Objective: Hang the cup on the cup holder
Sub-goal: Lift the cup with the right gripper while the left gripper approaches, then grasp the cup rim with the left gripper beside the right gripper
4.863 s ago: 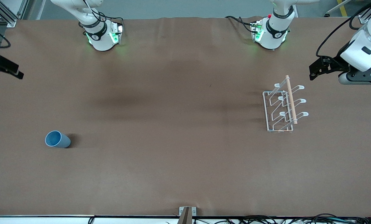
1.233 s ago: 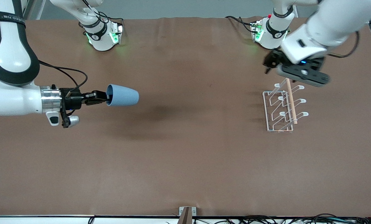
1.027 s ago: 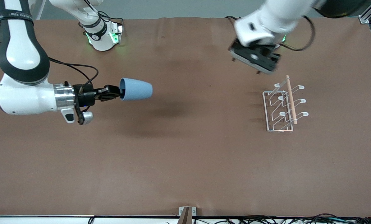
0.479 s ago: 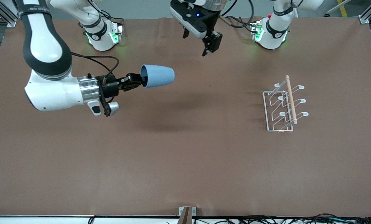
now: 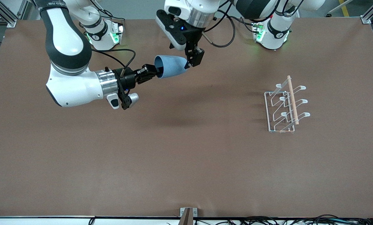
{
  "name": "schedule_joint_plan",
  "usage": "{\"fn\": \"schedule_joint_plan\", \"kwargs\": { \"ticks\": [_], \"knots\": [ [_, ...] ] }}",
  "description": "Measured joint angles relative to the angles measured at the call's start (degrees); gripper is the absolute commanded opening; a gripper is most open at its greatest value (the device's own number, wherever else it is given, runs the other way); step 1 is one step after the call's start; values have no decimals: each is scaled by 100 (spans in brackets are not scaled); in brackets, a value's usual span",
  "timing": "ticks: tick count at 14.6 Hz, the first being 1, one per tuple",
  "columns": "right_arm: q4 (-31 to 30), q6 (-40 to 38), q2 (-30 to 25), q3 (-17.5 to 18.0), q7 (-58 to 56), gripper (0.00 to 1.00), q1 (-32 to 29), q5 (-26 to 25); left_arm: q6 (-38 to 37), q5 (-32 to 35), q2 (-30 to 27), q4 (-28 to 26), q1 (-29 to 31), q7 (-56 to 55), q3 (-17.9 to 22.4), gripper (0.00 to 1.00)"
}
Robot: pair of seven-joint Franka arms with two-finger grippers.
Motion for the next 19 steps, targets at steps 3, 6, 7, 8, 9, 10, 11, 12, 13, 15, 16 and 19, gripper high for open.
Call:
{"fn": "schedule_joint_plan", "kwargs": {
  "ticks": [3, 6, 7, 8, 9, 10, 11, 12, 13, 15, 16, 19],
  "knots": [
    [-12, -141, 6, -6, 40, 5, 37, 66, 10, -141, 159, 34, -1, 109, -36, 100],
    [-12, -189, 5, -5, 149, 7, 120, 144, 10, -171, 214, 38, -2, 114, -94, 99],
    [-12, -191, 4, -4, 156, 7, 139, 188, 12, -171, 254, 38, -4, 134, -109, 97],
    [-12, -193, 4, -4, 159, 7, 148, 217, 23, -171, 301, 39, -6, 163, -123, 92],
    [-18, -184, 6, -10, 160, 7, 150, 213, 41, -171, 341, 45, -8, 177, -129, 83],
    [-22, -183, 10, -22, 160, 7, 149, 221, 43, -171, 360, 58, -7, 181, -129, 73],
    [-22, -177, 10, -29, 160, 7, 149, 222, 43, -172, 371, 67, -7, 181, -129, 67],
    [-26, -165, 11, -36, 161, 8, 149, 215, 44, -179, 374, 70, -8, 183, -131, 62],
    [-27, -166, 12, -39, 162, 8, 149, 228, 43, -180, 375, 76, -6, 183, -130, 59],
    [-27, -162, 12, -38, 162, 11, 149, 235, 44, -183, 379, 78, -2, 183, -130, 59],
    [-26, -160, 12, -38, 162, 13, 149, 240, 44, -184, 382, 81, 1, 183, -130, 59],
    [-20, -160, 11, -33, 162, 100, 150, 267, 44, -189, 392, 86, 31, 182, -123, 60]
  ]
}}
